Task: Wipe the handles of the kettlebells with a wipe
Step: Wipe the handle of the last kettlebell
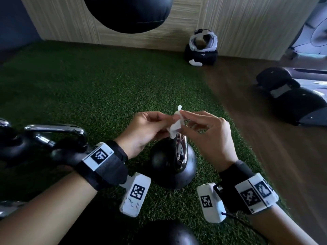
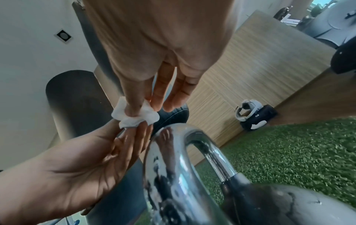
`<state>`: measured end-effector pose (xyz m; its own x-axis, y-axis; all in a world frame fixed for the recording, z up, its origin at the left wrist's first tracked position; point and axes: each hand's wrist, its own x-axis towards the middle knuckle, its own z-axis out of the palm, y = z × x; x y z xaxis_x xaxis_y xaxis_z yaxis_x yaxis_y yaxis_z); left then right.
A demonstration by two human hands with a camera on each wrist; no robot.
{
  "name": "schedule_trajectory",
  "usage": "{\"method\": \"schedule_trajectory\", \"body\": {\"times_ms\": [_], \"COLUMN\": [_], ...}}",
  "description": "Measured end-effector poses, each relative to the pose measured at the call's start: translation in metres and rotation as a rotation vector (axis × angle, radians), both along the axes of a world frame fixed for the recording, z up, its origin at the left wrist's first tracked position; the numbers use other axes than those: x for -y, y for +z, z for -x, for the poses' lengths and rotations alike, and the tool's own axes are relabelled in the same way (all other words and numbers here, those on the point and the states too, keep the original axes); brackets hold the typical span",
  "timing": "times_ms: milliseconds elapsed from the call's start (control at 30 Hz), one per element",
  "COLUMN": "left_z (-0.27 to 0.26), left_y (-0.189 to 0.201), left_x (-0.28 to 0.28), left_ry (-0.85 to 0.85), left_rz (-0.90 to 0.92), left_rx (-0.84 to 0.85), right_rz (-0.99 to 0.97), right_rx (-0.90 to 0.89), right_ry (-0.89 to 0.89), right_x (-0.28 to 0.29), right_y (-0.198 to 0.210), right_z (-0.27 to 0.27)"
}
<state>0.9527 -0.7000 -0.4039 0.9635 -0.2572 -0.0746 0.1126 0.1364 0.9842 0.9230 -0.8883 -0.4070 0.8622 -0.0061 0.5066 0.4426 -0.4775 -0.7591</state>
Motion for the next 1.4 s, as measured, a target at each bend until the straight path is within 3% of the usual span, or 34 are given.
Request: {"method": "schedule_trajectory", "body": {"times_ms": [100, 233, 300, 400, 433, 500, 567, 600, 667, 767, 833, 1067, 1200, 1300, 1400], "left_z": [0.001, 0.001, -0.002, -0.008, -0.008, -0.006, -0.002, 0.001, 0.012, 0.022, 0.021, 0.012, 0.012, 0.010, 0.007], "left_y": [-0.001, 0.003, -0.003, -0.027, -0.035, -0.059, -0.096, -0.119, -0.152, -0.158, -0.159, -0.151, -0.118, -0.106, -0.112], "left_x": [0.003, 0.006, 0.005, -0.003, -0.006, -0.007, 0.004, 0.011, 0.027, 0.040, 0.041, 0.032, 0.015, 0.006, 0.002], "left_ry": [0.042, -0.047, -0.012, 0.117, 0.071, -0.224, -0.460, -0.476, -0.350, -0.031, 0.061, -0.053, -0.203, -0.233, -0.260], "left_rz": [-0.022, 0.043, -0.005, -0.452, -0.585, -0.797, -0.993, -1.090, -1.206, -1.089, -1.067, -1.032, -0.831, -0.843, -0.818], "left_rx": [0.022, -0.072, -0.025, 0.196, 0.216, 0.208, 0.328, 0.419, 0.461, 0.395, 0.472, 0.460, 0.340, 0.245, 0.253], "right_rz": [-0.036, -0.032, -0.084, -0.152, -0.171, -0.197, -0.203, -0.200, -0.197, -0.187, -0.170, -0.218, -0.304, -0.279, -0.124], "right_rx": [-0.015, -0.052, -0.090, -0.160, -0.192, -0.257, -0.312, -0.330, -0.356, -0.384, -0.397, -0.471, -0.525, -0.537, -0.575], "right_ry": [-0.011, -0.080, -0.110, -0.152, -0.163, -0.193, -0.228, -0.240, -0.256, -0.251, -0.233, -0.226, -0.182, -0.184, -0.226], "right_x": [-0.003, -0.001, 0.007, 0.024, 0.029, 0.038, 0.045, 0.048, 0.052, 0.056, 0.058, 0.051, 0.037, 0.023, 0.015], "right_y": [-0.003, -0.005, -0.007, -0.015, -0.019, -0.028, -0.037, -0.042, -0.049, -0.056, -0.057, -0.070, -0.074, -0.080, -0.089], "right_z": [0.000, -0.004, -0.006, -0.008, -0.008, -0.009, -0.011, -0.012, -0.013, -0.015, -0.016, -0.030, -0.043, -0.057, -0.070]}}
